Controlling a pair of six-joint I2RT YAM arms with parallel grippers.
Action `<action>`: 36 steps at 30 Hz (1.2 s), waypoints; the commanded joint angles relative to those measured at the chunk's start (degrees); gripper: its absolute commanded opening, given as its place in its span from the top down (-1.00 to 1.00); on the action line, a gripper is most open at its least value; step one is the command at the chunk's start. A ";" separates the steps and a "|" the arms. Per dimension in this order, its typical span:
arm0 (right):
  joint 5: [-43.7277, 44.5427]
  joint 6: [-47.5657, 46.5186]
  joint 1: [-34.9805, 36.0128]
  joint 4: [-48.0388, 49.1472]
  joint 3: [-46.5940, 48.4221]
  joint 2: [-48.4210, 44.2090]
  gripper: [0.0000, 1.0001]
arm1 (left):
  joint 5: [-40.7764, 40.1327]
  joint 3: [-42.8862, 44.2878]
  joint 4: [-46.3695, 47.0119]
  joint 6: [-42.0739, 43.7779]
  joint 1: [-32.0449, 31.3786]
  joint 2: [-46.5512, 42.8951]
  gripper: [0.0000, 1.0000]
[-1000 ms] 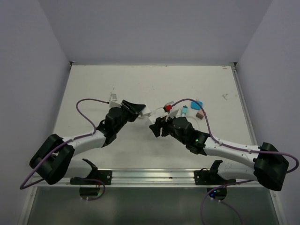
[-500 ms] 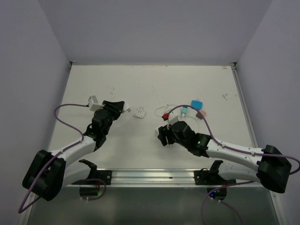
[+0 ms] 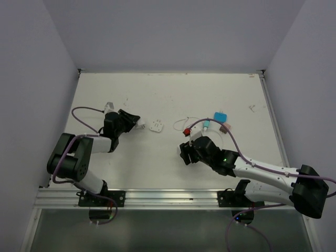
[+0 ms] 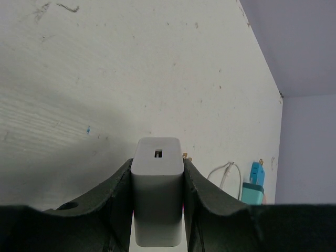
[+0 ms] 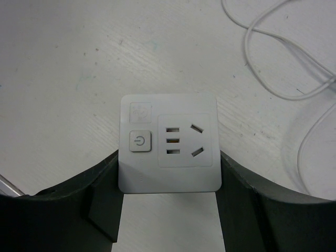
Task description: Pull the plug off the socket
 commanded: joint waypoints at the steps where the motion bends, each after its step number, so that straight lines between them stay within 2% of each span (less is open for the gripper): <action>1: 2.48 -0.67 -0.33 0.66 1.76 -2.06 1.00 | 7.54 3.71 8.00 1.73 0.70 3.81 0.35; 5: 3.01 -0.58 -0.50 0.31 1.32 -2.94 1.00 | 8.77 4.59 8.53 2.08 0.70 6.80 0.20; 8: 3.19 -0.14 -0.68 0.40 0.79 -3.03 1.00 | 8.69 5.29 7.31 3.13 0.70 8.65 0.01; 11: 2.84 0.30 -0.68 0.40 0.88 -2.50 1.00 | 8.42 5.38 7.30 3.84 0.70 10.41 -0.34; 18: 2.31 0.21 -0.77 0.31 2.11 -0.39 1.00 | 6.58 6.43 1.87 6.30 0.79 8.22 -0.96; 22: 0.47 0.30 -0.77 1.27 3.77 2.68 1.00 | 1.58 9.51 -9.72 12.00 0.87 2.60 -0.99; 23: 0.03 0.12 -0.77 1.97 4.04 3.99 1.00 | -2.61 10.38 -16.62 12.97 0.87 -0.02 -0.99; 26: -0.85 -0.75 -0.77 3.21 5.80 6.46 1.00 | -10.79 13.29 -26.93 17.19 0.87 -6.08 -0.99; 36: -2.88 -3.66 -0.77 5.41 10.81 16.74 1.00 | -17.77 20.23 -45.95 31.26 0.87 -29.21 -0.99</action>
